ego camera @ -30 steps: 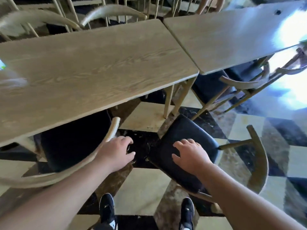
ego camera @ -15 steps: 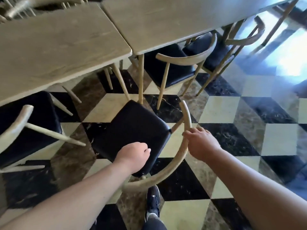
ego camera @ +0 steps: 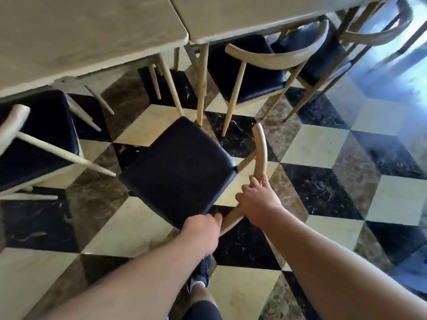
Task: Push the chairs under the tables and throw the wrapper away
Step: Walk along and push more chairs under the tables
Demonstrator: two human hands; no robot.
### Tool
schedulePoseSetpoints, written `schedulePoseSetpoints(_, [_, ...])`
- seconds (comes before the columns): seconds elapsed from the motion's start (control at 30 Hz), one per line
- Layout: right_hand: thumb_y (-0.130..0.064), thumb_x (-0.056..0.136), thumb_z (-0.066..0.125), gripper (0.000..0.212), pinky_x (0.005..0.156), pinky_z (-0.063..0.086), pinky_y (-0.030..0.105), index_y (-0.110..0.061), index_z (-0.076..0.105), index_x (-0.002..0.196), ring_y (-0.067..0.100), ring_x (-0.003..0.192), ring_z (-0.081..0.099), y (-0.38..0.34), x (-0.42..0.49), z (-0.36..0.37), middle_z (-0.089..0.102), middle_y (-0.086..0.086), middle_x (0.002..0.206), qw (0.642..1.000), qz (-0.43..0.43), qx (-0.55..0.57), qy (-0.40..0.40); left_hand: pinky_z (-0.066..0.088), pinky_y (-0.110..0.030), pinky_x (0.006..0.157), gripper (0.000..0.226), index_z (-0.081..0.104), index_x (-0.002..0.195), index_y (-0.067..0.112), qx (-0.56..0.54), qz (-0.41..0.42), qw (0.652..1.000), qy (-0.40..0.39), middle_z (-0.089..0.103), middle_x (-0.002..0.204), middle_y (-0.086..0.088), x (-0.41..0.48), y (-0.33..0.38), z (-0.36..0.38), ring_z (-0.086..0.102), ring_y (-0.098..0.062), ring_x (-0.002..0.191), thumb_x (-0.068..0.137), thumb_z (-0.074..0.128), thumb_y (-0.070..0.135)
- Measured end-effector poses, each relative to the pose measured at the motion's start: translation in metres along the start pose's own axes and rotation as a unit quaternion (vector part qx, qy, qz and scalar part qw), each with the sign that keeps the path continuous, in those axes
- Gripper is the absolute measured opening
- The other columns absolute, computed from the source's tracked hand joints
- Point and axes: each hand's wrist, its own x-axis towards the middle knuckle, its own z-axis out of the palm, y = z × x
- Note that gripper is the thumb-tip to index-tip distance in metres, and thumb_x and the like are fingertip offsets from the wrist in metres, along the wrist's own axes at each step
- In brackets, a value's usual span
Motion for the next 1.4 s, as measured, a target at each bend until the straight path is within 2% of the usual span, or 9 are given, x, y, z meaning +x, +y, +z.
schedulePoseSetpoints(0.13, [-0.035, 0.103, 0.061, 0.037, 0.122, 0.002, 0.076, -0.028, 0.060, 0.140, 0.041, 0.143, 0.040, -0.020, 0.016, -0.020, 0.062, 0.003, 0.137, 0.999, -0.021, -0.041, 0.000, 0.054, -0.049, 0.084, 0.040, 0.045, 0.140, 0.018, -0.032, -0.001, 0.998, 0.051, 0.063, 0.126, -0.011, -0.008, -0.038, 0.011, 0.068, -0.039, 0.113, 0.102, 0.058, 0.025])
schedulePoseSetpoints(0.23, [-0.030, 0.104, 0.056, 0.031, 0.120, 0.002, 0.078, -0.028, 0.059, 0.135, 0.041, 0.138, 0.045, -0.041, 0.035, -0.042, 0.064, 0.003, 0.130, 0.999, -0.031, -0.036, 0.025, 0.052, -0.046, 0.085, 0.046, 0.042, 0.146, 0.018, -0.030, -0.019, 0.996, 0.080, 0.062, 0.127, -0.010, -0.018, -0.085, 0.012, 0.067, -0.038, 0.114, 0.105, 0.057, 0.032])
schedulePoseSetpoints(0.33, [-0.026, 0.104, 0.055, 0.033, 0.118, 0.005, 0.079, -0.027, 0.058, 0.137, 0.040, 0.135, 0.048, -0.072, 0.057, -0.072, 0.063, 0.005, 0.131, 0.999, -0.043, -0.017, 0.024, 0.048, -0.042, 0.085, 0.050, 0.041, 0.149, 0.018, -0.025, -0.030, 0.995, 0.093, 0.063, 0.127, -0.012, -0.028, -0.140, 0.004, 0.065, -0.038, 0.115, 0.107, 0.055, 0.041])
schedulePoseSetpoints(0.43, [-0.026, 0.105, 0.055, 0.036, 0.118, 0.007, 0.079, -0.028, 0.055, 0.141, 0.038, 0.136, 0.048, -0.103, 0.080, -0.099, 0.062, 0.006, 0.134, 0.998, -0.053, 0.008, 0.021, 0.041, -0.043, 0.078, 0.042, 0.046, 0.142, 0.018, -0.020, -0.031, 0.994, 0.103, 0.064, 0.124, -0.011, -0.033, -0.194, -0.003, 0.065, -0.039, 0.111, 0.108, 0.053, 0.041])
schedulePoseSetpoints(0.63, [-0.022, 0.103, 0.054, 0.038, 0.118, 0.012, 0.080, -0.026, 0.056, 0.141, 0.037, 0.134, 0.050, -0.142, 0.123, -0.155, 0.062, 0.006, 0.136, 0.999, -0.039, 0.012, 0.013, 0.042, -0.047, 0.082, 0.033, 0.050, 0.131, 0.020, -0.021, -0.020, 0.993, 0.114, 0.065, 0.116, -0.011, -0.027, -0.283, -0.023, 0.063, -0.038, 0.108, 0.106, 0.053, 0.041])
schedulePoseSetpoints(0.73, [-0.020, 0.103, 0.054, 0.040, 0.119, 0.011, 0.080, -0.024, 0.055, 0.142, 0.036, 0.137, 0.049, -0.152, 0.147, -0.185, 0.061, 0.006, 0.138, 0.999, -0.028, 0.018, 0.008, 0.043, -0.050, 0.089, 0.031, 0.050, 0.131, 0.021, -0.021, -0.014, 0.992, 0.122, 0.064, 0.115, -0.010, -0.018, -0.322, -0.037, 0.062, -0.037, 0.108, 0.107, 0.053, 0.040])
schedulePoseSetpoints(0.97, [-0.019, 0.101, 0.057, 0.039, 0.120, 0.020, 0.077, -0.027, 0.057, 0.139, 0.033, 0.136, 0.054, -0.154, 0.213, -0.231, 0.065, 0.002, 0.135, 0.996, -0.053, 0.058, 0.043, 0.043, -0.051, 0.098, 0.035, 0.048, 0.138, 0.028, 0.003, -0.007, 0.990, 0.142, 0.063, 0.116, -0.005, 0.017, -0.401, -0.069, 0.060, -0.033, 0.110, 0.106, 0.054, 0.043])
schedulePoseSetpoints(1.17, [-0.017, 0.099, 0.058, 0.031, 0.121, 0.023, 0.072, -0.026, 0.059, 0.129, 0.031, 0.133, 0.055, -0.133, 0.256, -0.264, 0.065, 0.001, 0.133, 0.992, -0.105, 0.058, 0.042, 0.041, -0.051, 0.107, 0.040, 0.047, 0.143, 0.029, 0.010, -0.033, 0.990, 0.140, 0.064, 0.122, -0.003, 0.041, -0.427, -0.097, 0.060, -0.031, 0.115, 0.106, 0.056, 0.042])
schedulePoseSetpoints(1.4, [-0.018, 0.094, 0.059, 0.030, 0.107, 0.041, 0.060, -0.027, 0.060, 0.123, 0.031, 0.115, 0.063, -0.109, 0.306, -0.300, 0.067, 0.001, 0.117, 0.987, -0.136, 0.062, 0.064, 0.033, -0.053, 0.116, 0.041, 0.047, 0.144, 0.031, 0.003, -0.085, 0.988, 0.130, 0.063, 0.122, -0.001, 0.067, -0.450, -0.143, 0.056, -0.029, 0.121, 0.105, 0.057, 0.041])
